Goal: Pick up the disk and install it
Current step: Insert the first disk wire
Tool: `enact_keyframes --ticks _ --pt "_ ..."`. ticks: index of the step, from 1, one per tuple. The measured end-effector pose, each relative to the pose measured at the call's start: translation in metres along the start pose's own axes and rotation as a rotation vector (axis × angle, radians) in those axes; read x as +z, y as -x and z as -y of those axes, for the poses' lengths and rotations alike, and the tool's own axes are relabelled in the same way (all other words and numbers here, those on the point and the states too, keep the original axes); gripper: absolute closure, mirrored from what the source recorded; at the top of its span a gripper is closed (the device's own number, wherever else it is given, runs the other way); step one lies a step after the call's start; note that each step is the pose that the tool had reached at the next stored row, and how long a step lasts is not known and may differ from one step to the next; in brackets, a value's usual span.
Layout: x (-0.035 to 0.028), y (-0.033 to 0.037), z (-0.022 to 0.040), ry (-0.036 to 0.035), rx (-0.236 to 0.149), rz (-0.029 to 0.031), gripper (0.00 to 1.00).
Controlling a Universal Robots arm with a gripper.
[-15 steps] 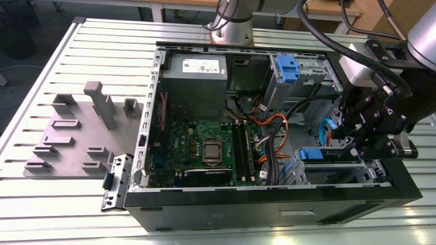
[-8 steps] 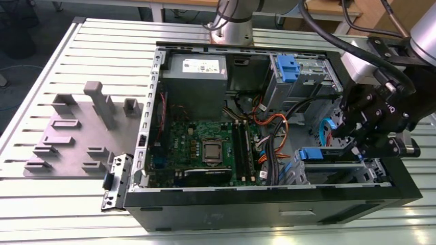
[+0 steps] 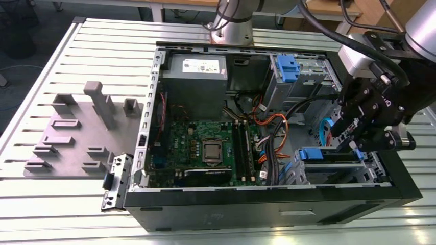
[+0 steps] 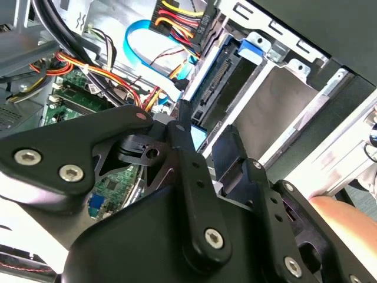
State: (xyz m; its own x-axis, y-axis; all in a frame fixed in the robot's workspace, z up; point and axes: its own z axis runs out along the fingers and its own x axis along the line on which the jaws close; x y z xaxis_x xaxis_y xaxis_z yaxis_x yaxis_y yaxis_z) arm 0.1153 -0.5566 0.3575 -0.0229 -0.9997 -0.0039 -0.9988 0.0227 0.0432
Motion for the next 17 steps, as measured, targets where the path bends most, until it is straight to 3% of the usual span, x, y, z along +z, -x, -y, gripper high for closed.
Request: enact_keyframes --ticks 6,10,17 --pt "-0.0006 0.0085 -0.0002 0.0000 0.000 0.0005 0.58" --pt "-0.0061 0.0090 -0.0005 0.0001 0.000 0.0006 0.58" --pt "-0.0035 0.0127 0.0001 0.0000 0.000 0.0009 0.58"
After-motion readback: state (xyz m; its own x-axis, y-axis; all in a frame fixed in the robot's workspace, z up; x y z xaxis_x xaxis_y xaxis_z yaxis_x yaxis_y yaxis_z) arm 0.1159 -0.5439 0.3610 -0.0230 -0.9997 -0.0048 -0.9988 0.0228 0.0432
